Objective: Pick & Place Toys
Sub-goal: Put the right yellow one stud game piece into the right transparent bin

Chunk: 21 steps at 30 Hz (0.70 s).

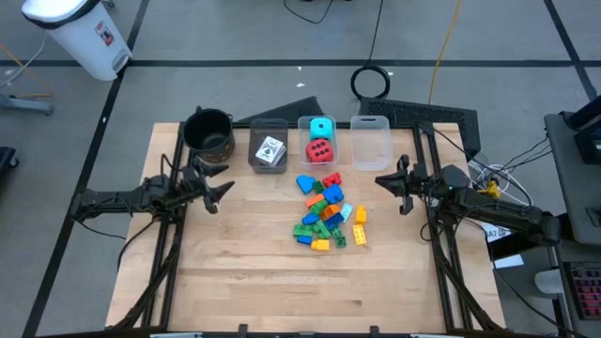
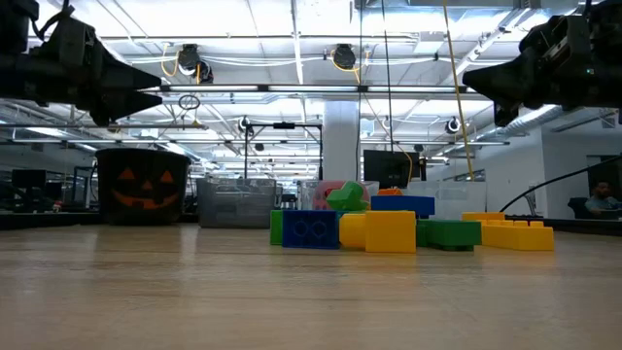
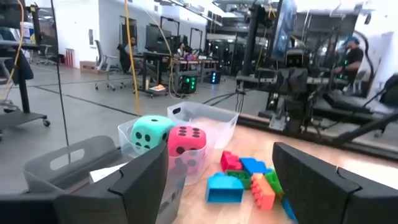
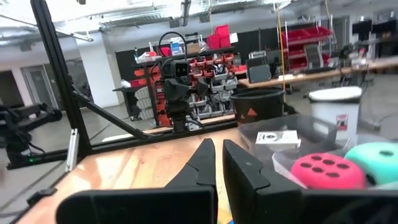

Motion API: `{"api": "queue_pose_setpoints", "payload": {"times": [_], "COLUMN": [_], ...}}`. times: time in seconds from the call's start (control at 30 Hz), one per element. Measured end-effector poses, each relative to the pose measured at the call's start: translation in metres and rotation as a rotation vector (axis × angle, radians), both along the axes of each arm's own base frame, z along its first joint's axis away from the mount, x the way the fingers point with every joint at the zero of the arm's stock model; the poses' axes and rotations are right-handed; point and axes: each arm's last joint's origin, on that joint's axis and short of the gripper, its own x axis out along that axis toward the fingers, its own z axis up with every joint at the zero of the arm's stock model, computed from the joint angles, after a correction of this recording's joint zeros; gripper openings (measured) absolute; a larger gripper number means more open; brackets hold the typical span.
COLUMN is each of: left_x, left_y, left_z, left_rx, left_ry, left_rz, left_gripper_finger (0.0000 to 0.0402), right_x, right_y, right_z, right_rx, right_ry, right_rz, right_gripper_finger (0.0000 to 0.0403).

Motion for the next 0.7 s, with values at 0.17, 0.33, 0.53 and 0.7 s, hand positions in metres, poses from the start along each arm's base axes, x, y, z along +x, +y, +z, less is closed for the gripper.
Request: {"api": "queue_pose_setpoints", "payload": {"times": [0.17,0.33,0.53,0.7], "left_x": [0.0,0.0,0.0,0.0], "left_y": [0.0,0.0,0.0,0.0], "left_z": [0.0,0.0,0.0,0.0], "left_rx": [0.07,0.092,0.088,0.087], "left_ry": [0.025,0.034,0.032,0.031], "left_rz": [0.006,0.008,0.007,0.007], "left_gripper_finger": [0.0292,0.0292,0.0292,0.0292], "right_x": [0.001,0.0,0.001,0.004], "right_y": [0.0,0.0,0.0,0.013], "right_z": [0.0,0.007,0.012,0.032], "right_rx": [0.058,-0.014,-0.031,0.019], "right_ry": [-0.006,-0.069,-0.116,-0.335], "right_rz": [0.002,-0.003,0.013,0.202], "right_gripper_finger": [0.0004,0.0004,0.0004,0.0004]}}
